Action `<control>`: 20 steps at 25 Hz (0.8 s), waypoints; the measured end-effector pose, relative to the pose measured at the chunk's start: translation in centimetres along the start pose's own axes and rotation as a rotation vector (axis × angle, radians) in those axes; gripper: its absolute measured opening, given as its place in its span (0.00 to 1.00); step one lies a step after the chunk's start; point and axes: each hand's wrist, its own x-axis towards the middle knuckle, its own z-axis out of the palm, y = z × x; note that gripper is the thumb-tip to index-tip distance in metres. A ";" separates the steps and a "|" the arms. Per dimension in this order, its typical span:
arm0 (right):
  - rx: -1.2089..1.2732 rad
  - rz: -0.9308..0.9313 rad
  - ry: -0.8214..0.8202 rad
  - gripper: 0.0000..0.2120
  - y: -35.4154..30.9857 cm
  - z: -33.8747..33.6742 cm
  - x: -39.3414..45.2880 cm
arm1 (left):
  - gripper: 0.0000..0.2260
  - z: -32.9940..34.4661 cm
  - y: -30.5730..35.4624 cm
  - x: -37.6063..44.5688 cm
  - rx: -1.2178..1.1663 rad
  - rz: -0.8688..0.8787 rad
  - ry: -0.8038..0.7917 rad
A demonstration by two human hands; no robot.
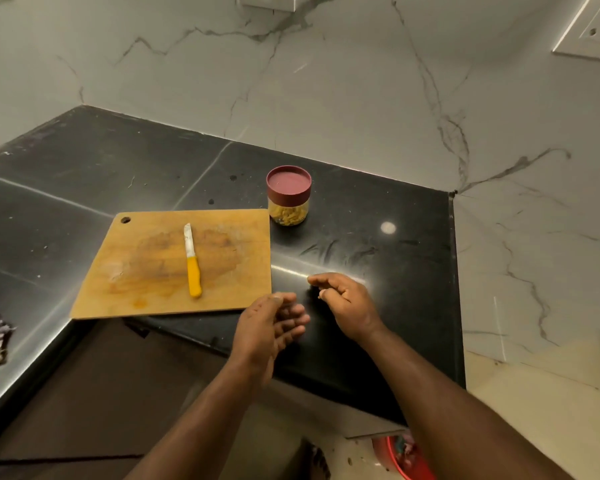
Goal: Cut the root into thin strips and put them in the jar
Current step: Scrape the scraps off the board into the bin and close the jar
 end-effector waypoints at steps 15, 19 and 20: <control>0.679 0.202 0.236 0.18 -2.1 4.1 -7.4 | 0.21 -4.8 -10.8 -1.8 -0.089 -0.644 -0.124; 0.404 0.166 0.155 0.16 -1.5 2.8 -3.7 | 0.23 -4.5 -11.1 -1.8 -0.177 -0.640 -0.115; 0.327 0.149 0.113 0.17 -1.2 2.9 -2.9 | 0.23 -4.5 -11.0 -2.0 -0.190 -0.632 -0.122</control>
